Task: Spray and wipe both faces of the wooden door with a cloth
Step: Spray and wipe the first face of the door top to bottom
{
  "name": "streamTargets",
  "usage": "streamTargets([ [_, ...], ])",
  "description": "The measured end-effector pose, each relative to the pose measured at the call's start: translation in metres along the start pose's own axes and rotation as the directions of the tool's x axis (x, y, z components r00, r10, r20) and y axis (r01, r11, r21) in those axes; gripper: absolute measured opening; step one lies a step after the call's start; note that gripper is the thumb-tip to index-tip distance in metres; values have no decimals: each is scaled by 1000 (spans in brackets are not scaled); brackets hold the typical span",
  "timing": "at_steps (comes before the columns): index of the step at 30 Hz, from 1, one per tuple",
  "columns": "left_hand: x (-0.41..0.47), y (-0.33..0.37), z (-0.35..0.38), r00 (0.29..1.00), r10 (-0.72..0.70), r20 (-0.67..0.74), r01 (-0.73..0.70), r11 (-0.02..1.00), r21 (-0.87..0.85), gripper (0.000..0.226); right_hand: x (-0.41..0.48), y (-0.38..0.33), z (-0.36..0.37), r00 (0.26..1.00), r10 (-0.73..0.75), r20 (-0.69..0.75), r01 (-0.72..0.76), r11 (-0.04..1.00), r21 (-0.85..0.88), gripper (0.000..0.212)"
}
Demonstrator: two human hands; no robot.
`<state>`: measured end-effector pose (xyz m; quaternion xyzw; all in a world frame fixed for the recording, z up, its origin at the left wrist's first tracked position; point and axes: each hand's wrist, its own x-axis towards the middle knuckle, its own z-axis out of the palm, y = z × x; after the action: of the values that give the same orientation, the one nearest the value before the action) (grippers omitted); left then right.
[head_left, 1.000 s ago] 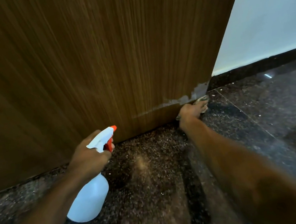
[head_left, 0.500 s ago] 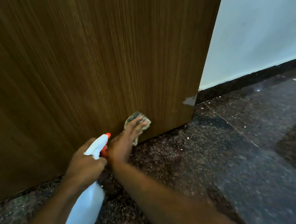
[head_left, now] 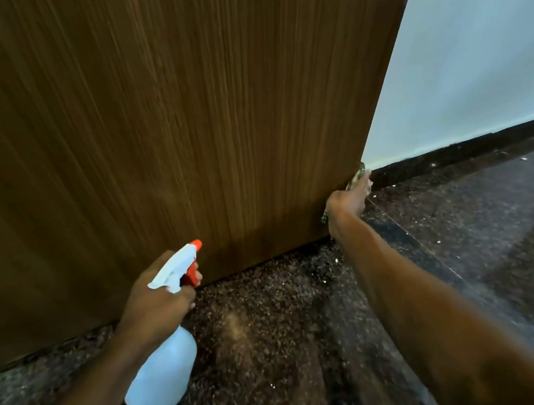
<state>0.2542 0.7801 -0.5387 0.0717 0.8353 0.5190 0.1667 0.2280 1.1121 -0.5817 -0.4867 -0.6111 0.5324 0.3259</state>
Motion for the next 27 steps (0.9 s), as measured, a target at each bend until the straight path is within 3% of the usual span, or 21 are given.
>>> streamTargets([
  [2, -1, 6, 1, 998, 70, -4, -70, 998, -9, 31, -7, -15, 0, 998, 53, -30, -53, 999, 5, 86],
  [5, -3, 12, -3, 990, 139, -4, -140, 989, -45, 53, -38, -54, 5, 997, 25, -80, -28, 999, -33, 79],
  [7, 3, 6, -8, 988, 153, -33, -155, 986, -56, 65, -59, -82, 9, 994, -75, -74, 71, 996, -49, 81],
  [10, 8, 2, -17, 979, 192, -65, -196, 978, -67, 59, -87, -97, 22, 946, -320, -53, 314, 944, -99, 83],
  [12, 8, 7, -22, 971, 226, -78, -232, 969, -81, 56, -99, -94, 27, 923, -379, -70, 367, 920, -136, 79],
  [14, 6, 13, -26, 967, 244, -70, -251, 962, -104, 54, -97, -78, 18, 954, -298, -15, 294, 946, -138, 77],
  [16, 4, 19, -31, 962, 260, -79, -269, 955, -127, 51, -92, -50, 5, 987, -106, 121, 119, 987, -106, 79],
  [18, -2, 25, -34, 957, 276, -92, -287, 948, -136, 49, -83, -19, 5, 989, 72, 127, -60, 993, -97, 82],
  [21, -7, 29, -42, 952, 287, -107, -301, 940, -160, 47, -75, 2, 29, 978, 179, 109, -179, 984, -13, 84],
  [27, -12, 39, -58, 963, 233, -133, -254, 952, -173, 30, -166, -60, 30, 942, 311, 124, -331, 924, 194, 57],
])
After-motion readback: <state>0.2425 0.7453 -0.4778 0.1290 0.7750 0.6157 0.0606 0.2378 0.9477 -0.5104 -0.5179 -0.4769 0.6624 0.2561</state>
